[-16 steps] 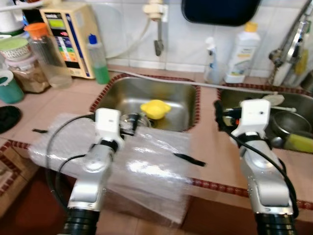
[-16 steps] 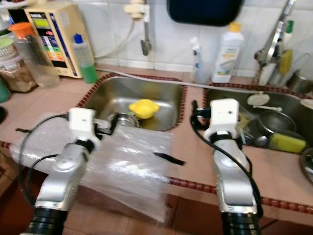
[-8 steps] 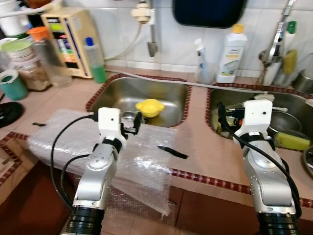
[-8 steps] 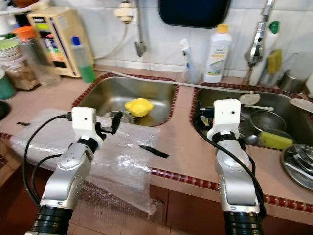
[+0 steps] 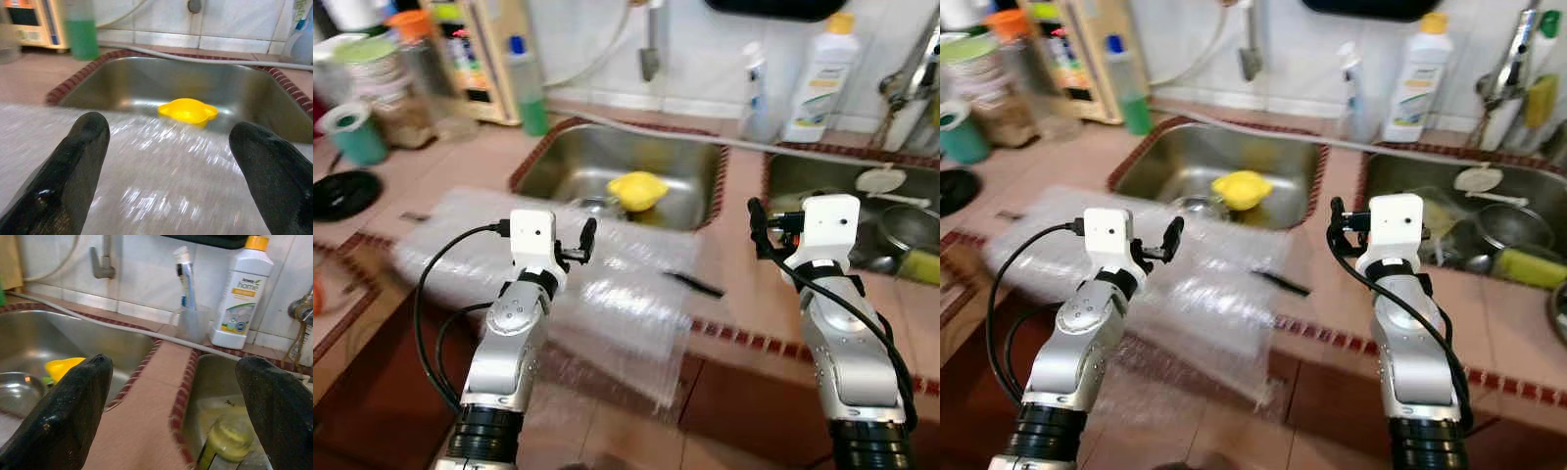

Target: Kitchen organization

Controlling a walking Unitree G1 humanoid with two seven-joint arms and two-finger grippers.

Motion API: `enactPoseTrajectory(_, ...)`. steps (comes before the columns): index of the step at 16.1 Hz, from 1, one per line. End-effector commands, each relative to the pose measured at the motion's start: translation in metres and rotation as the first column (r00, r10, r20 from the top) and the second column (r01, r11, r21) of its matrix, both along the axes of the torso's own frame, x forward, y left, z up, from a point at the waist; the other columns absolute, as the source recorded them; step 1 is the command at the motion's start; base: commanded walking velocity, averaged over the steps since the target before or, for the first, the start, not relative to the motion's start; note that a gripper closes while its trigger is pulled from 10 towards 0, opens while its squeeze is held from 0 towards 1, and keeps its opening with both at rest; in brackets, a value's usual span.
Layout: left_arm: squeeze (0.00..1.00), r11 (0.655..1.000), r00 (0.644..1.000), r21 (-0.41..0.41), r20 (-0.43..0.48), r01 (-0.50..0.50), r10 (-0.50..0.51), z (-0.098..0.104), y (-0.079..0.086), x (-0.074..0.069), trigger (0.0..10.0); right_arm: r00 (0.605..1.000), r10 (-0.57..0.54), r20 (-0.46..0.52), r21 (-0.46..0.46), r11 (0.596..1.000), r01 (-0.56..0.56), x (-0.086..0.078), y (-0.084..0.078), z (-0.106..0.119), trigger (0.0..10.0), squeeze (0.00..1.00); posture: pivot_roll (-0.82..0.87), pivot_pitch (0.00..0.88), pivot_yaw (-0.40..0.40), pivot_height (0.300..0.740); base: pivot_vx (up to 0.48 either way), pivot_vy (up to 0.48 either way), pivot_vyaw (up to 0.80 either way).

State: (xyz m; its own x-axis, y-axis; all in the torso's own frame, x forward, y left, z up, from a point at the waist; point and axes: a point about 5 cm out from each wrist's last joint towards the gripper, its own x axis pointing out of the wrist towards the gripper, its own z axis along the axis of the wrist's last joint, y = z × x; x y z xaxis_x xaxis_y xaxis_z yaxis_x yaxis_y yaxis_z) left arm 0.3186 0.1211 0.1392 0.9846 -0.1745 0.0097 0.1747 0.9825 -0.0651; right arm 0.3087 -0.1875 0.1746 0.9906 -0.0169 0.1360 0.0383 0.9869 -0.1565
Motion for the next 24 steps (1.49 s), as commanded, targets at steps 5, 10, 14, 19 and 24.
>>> enactPoseTrajectory(5,0.00,1.000,1.000,0.017,-0.004,0.003,-0.003,0.0015,-0.0006,0.0029,10.0,1.000,-0.012,0.018,-0.001,1.000,0.012,0.0018,-0.0023,0.0044,10.0,0.00,0.02,0.000,0.071,0.740,-0.280,0.000,0.00)
enactPoseTrajectory(10,0.00,1.000,1.000,0.016,-0.006,0.001,-0.001,0.0006,0.0000,0.0034,10.0,1.000,-0.018,0.018,-0.004,1.000,0.018,0.0009,-0.0039,0.0034,10.0,0.00,0.01,0.000,0.072,0.740,-0.279,0.000,0.00)
enactPoseTrajectory(14,0.00,1.000,1.000,0.014,-0.011,-0.002,0.002,-0.0016,0.0006,0.0027,10.0,1.000,-0.017,0.015,-0.002,1.000,0.017,-0.0006,-0.0028,0.0018,10.0,0.00,0.01,0.000,0.072,0.740,-0.204,0.000,0.00)
enactPoseTrajectory(19,0.00,1.000,1.000,0.016,0.005,0.022,-0.022,-0.0012,-0.0003,0.0012,10.0,1.000,-0.014,-0.002,0.007,1.000,0.014,-0.0016,0.0002,-0.0015,10.0,0.00,0.01,0.000,0.072,0.740,0.000,0.000,0.00)
enactPoseTrajectory(24,0.00,0.999,0.999,-0.008,0.010,0.041,-0.041,-0.0004,-0.0003,0.0012,10.0,1.000,-0.024,-0.006,0.006,1.000,0.024,-0.0011,-0.0019,-0.0015,10.0,0.00,0.01,0.000,0.072,0.740,0.000,0.000,-0.76)
